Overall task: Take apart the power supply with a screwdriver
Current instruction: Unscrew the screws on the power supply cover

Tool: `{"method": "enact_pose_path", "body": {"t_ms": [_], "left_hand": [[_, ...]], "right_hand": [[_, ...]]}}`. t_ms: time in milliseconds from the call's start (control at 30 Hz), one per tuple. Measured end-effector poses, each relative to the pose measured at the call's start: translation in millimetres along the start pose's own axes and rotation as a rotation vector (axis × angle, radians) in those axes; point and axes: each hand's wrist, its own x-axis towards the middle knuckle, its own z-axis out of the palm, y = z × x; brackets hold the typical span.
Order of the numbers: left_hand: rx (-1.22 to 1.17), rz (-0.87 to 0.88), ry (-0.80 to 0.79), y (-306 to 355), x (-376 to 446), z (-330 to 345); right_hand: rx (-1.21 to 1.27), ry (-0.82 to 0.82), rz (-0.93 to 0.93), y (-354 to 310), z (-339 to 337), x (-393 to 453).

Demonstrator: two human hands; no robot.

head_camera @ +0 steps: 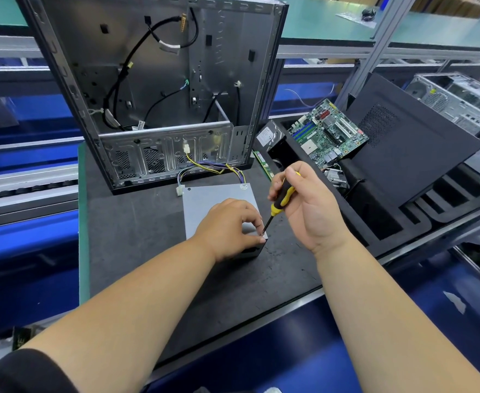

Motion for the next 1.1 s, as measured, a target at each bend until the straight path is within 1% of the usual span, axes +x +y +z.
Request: {"method": "enact_pose_path", "body": {"t_ms": [67, 167, 367, 667, 800, 867, 933, 1033, 1100], "left_hand": [[0.005, -0.003, 0.0, 0, 0, 0], [0.011, -0.002, 0.004, -1, -1, 0], [0.007, 0.016, 0.031, -1, -1, 1], [0.012, 0.0, 0.016, -1, -1, 1], [0.006, 0.001, 0.012, -1, -1, 0], [0.004, 0.002, 0.01, 0, -1, 0], [0.005, -0.001, 0.009, 1, -1, 0], [0.006, -0.007, 0.004, 1, -1, -1], [0.003, -0.005, 0.0, 1, -1, -1]], "right_hand": [[-0.021, -0.008, 0.015, -1, -1, 0], [-0.058, -0.038, -0.016, 0, 1, -2], [0.035, -0.111, -0.01, 3, 11, -5], [-0.017, -0.019, -0.035, -3, 10, 4], [0.054, 0.019, -0.012, 0, 12, 4], [0.077, 0.0, -0.007, 1, 13, 2], [0.045, -0.027, -0.021, 3, 13, 0], [-0.031, -0.005, -0.046, 5, 12, 0], [-0.025, -0.01, -0.042, 5, 10, 1]]}}
